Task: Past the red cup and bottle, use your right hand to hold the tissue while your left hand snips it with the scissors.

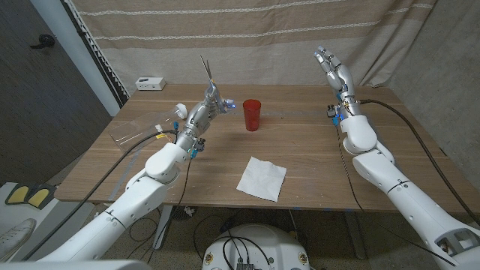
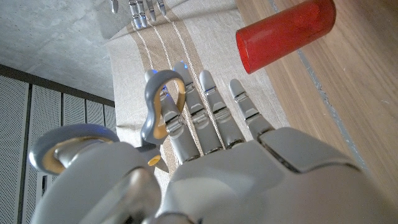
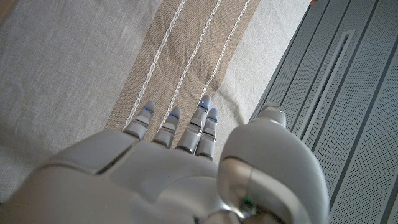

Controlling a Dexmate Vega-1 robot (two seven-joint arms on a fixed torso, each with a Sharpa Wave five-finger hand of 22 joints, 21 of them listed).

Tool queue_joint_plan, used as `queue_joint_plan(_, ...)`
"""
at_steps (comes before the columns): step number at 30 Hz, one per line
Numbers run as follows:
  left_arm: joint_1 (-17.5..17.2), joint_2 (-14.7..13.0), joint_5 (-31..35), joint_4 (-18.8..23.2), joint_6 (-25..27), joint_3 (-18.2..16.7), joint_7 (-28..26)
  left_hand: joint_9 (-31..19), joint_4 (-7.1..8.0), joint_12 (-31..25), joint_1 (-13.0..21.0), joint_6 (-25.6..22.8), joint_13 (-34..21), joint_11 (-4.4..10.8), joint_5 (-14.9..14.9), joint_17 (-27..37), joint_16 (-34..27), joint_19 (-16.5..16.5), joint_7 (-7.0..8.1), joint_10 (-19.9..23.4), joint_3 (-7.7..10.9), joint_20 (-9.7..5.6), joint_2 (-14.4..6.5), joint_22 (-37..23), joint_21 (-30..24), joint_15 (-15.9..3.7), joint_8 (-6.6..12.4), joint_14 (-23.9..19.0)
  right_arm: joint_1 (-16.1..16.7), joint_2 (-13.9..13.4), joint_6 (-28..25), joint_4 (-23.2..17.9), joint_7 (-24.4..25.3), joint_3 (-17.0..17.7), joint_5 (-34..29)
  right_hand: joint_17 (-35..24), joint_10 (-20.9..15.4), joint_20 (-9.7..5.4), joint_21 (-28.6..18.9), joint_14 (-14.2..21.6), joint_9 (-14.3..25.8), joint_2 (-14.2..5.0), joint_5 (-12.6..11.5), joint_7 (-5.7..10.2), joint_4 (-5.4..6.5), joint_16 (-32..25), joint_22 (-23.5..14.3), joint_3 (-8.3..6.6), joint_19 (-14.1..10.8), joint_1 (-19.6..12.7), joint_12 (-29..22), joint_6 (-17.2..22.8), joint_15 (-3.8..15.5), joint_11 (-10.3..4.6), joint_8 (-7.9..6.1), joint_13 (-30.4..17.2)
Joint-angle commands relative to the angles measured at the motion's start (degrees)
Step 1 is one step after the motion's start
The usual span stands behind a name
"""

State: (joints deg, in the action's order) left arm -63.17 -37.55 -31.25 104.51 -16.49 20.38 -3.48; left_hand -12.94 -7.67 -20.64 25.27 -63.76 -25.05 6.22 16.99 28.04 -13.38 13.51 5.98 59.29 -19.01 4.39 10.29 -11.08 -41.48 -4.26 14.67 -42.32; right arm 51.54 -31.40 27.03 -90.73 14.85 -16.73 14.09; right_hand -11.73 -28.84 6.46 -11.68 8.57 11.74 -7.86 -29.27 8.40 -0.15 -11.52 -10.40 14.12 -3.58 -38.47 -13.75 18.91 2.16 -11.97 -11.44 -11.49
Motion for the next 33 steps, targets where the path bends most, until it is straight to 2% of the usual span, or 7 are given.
queue_joint_plan(1, 0.18, -0.30, -0.64, -0.37, 0.36, -0.27, 0.53, -0.47, 0.00, -1.64, 0.59, 3.00, -1.27, 2.22, 0.74, 0.51, -0.68, 0.57, -5.38, 3.68, -0.45, -0.03, -0.71, -0.11, 0.38, -6.66, 0.81, -0.89, -0.15, -0.18, -0.08, 0.07, 0.49, 0.32, -0.25, -0.05, 0.11, 0.49, 0.15, -0.11, -0.08, -0.10, -0.51, 0.15, -0.08, -0.02, -0.16, 0.43, 0.11, 0.39, 0.06, -0.33, 7.49, 0.02, -0.15, 0.03)
queue_joint_plan(8, 0.24, -0.26, -0.34, -0.30, 0.55, -0.29, 0.08, -1.11, -0.03, -4.16, 1.07, 0.19, -3.27, 2.45, 1.30, 0.96, -1.29, 1.01, -6.75, 4.96, -0.41, -0.28, -0.87, -0.15, 0.68, -7.23, 1.86, -2.38, 0.46, -0.42, 0.01, -0.38, 1.07, 0.88, -0.33, -0.03, 0.16, 0.51, 0.15, -0.10, -0.09, -0.10, -0.52, 0.13, -0.09, -0.03, -0.15, 0.44, 0.10, 0.41, 0.09, -0.39, 7.57, 0.01, -0.16, 0.03)
queue_joint_plan(15, 0.06, -0.89, 0.56, -0.09, 0.28, -0.68, -0.16, -1.38, -0.03, -4.80, 1.23, 0.42, -4.14, 2.04, 1.51, 1.15, -1.24, 1.32, -6.45, 4.37, -0.44, -0.38, -0.85, -0.17, 0.77, -7.14, 1.74, -2.31, 0.89, -0.59, 0.13, -0.69, 1.32, 1.22, -0.41, -0.01, 0.16, 0.52, 0.15, -0.06, -0.09, -0.08, -0.53, 0.11, -0.10, -0.05, -0.15, 0.45, 0.10, 0.43, 0.09, -0.43, 7.48, 0.02, -0.16, 0.03)
queue_joint_plan(20, -0.53, -1.89, 3.52, 0.73, 0.08, -1.17, -1.78, -1.59, -0.01, -5.30, 1.29, 0.40, -4.77, 2.18, 1.64, 1.26, -1.07, 1.45, -6.37, 3.98, -0.49, -0.24, -0.80, -0.17, 0.88, -6.88, 1.72, -1.99, 1.04, -0.67, 0.25, -0.76, 1.42, 1.40, -0.53, 0.00, 0.16, 0.51, 0.14, -0.06, -0.10, -0.05, -0.54, 0.06, -0.11, -0.05, -0.15, 0.48, 0.06, 0.47, 0.10, -0.43, 7.42, 0.02, -0.18, 0.03)
queue_joint_plan(33, -1.24, -3.73, 4.38, 0.93, 0.62, -2.44, -1.64, -2.01, 0.12, -6.61, 1.12, -0.31, -5.99, 2.06, 1.82, 1.44, -0.79, 1.44, -6.52, 3.98, -0.63, -0.31, -0.64, -0.18, 1.23, -7.02, 1.97, -1.61, 1.26, -0.74, 0.16, -1.05, 1.77, 1.77, -0.79, 0.02, 0.24, 0.52, 0.15, -0.12, -0.11, 0.01, -0.56, -0.07, -0.13, -0.03, -0.15, 0.51, 0.07, 0.49, 0.14, -0.52, 7.45, 0.01, -0.17, 0.04)
